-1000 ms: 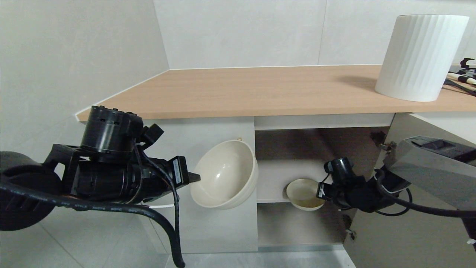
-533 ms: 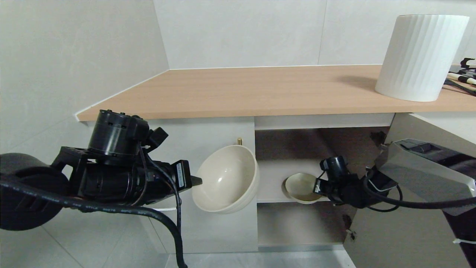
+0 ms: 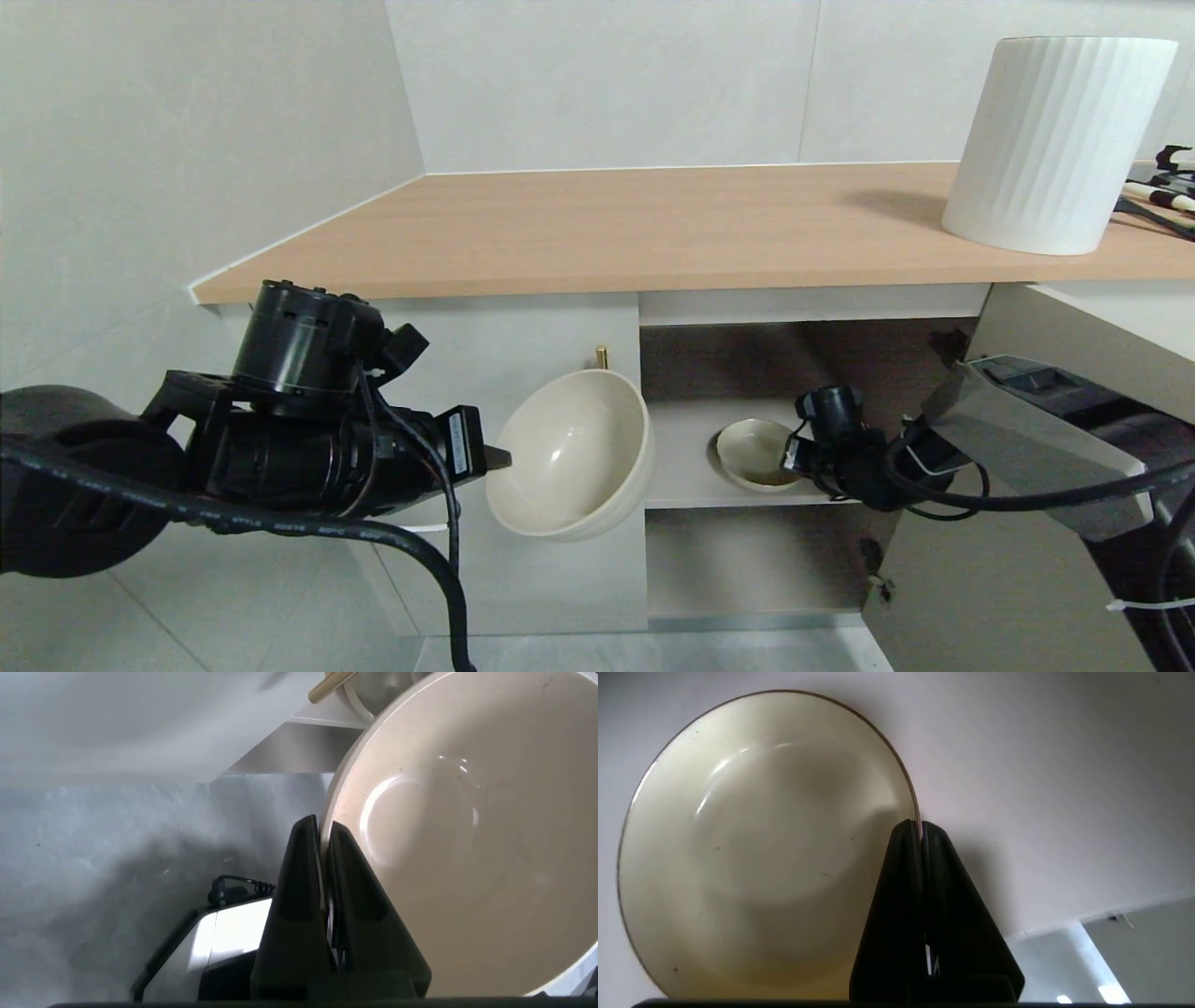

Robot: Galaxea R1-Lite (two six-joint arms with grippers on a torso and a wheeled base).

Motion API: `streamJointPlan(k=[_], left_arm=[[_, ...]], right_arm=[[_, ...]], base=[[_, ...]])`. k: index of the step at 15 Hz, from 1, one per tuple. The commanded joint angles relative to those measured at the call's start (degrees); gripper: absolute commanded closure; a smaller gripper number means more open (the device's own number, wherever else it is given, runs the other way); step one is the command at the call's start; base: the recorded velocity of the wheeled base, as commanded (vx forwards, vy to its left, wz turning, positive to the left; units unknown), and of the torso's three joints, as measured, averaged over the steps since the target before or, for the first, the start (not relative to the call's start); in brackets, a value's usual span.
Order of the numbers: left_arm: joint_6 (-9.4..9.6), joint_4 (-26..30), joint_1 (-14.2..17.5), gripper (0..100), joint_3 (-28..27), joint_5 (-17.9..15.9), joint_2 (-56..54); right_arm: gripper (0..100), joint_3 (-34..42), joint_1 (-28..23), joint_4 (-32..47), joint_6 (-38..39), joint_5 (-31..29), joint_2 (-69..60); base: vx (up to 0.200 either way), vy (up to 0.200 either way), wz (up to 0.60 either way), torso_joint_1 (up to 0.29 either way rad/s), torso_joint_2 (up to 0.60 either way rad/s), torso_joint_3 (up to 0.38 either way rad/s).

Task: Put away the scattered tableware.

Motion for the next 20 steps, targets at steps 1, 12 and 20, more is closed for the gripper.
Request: streamJointPlan(k=[1,12,20], left_arm=[[-0.03,-0.01,0.01,100,-0.02,-0.03,0.18],[-0.03,-0.01,-0.08,100,-0.11,0.06,1.94],[4.19,4.38,-5.79,100,0.24,6.91,10.20]], right_arm=[[100,-0.70,0.02,0.03,0.07,0.01,0.74],[0,3.34,0.37,0.29,1.21,0.10,-3.74],[0,21.45,12.50,8.91,0.16,10.47,-31.16]], base=[[0.000,0.000,0.00,0.000,0.00,0.000],[0.000,0.000,0.00,0.000,0.00,0.000],[0.000,0.000,0.00,0.000,0.00,0.000]])
